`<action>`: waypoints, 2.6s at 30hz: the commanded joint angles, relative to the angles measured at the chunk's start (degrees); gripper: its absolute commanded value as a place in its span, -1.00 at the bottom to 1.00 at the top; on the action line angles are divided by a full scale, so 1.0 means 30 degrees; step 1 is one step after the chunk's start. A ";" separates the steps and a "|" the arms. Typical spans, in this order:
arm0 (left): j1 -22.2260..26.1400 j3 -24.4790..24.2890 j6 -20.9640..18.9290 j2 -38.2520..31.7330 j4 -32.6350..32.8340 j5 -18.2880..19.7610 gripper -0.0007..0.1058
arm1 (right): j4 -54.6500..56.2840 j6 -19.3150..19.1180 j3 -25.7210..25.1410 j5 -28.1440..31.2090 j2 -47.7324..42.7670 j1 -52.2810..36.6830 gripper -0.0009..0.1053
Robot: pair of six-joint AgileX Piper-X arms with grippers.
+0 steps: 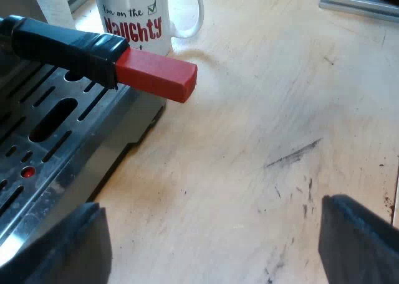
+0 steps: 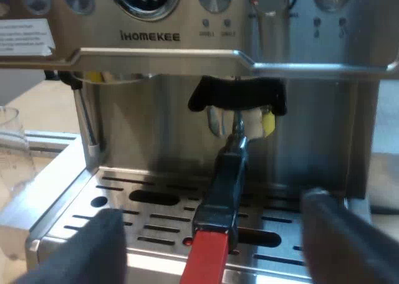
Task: Grind coffee beans and then tamp
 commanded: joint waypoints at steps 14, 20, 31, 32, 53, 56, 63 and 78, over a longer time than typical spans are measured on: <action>-0.0068 -0.0096 -0.0283 -0.2808 0.0247 0.0398 0.35 | 1.3329 0.9405 -0.5312 -0.5828 -0.0482 -0.1145 0.29; -0.0068 -0.0096 -0.0593 -0.3340 0.0676 0.0789 0.35 | 1.5502 1.0370 -0.6687 -0.9272 -0.0344 -0.3699 0.29; -0.0068 -0.0096 -0.0647 -0.3340 0.0784 0.0759 0.35 | 1.6531 1.0305 -0.9144 -1.2616 0.2572 -0.5776 0.29; -0.0068 -0.0096 -0.0647 -0.3340 0.0784 0.0759 0.35 | 1.6783 1.0267 -0.9401 -1.2616 0.2939 -0.5785 0.29; -0.0068 -0.0096 -0.0647 -0.3340 0.0784 0.0759 0.35 | 1.6214 0.9009 -0.9617 -1.4270 0.6055 -0.7806 0.29; -0.0068 -0.0096 -0.0647 -0.3340 0.0784 0.0759 0.35 | 1.5789 0.9009 -0.9534 -1.4230 0.6664 -0.7806 0.29; -0.0068 -0.0096 -0.0647 -0.3340 0.0784 0.0759 0.35 | 1.4515 0.9009 -0.9534 -1.4102 0.7852 -0.8394 0.29; -0.0068 -0.0096 -0.0558 -0.3340 0.0784 0.0759 0.35 | 1.3136 0.8885 -0.8999 -1.4706 0.8799 -0.9116 0.29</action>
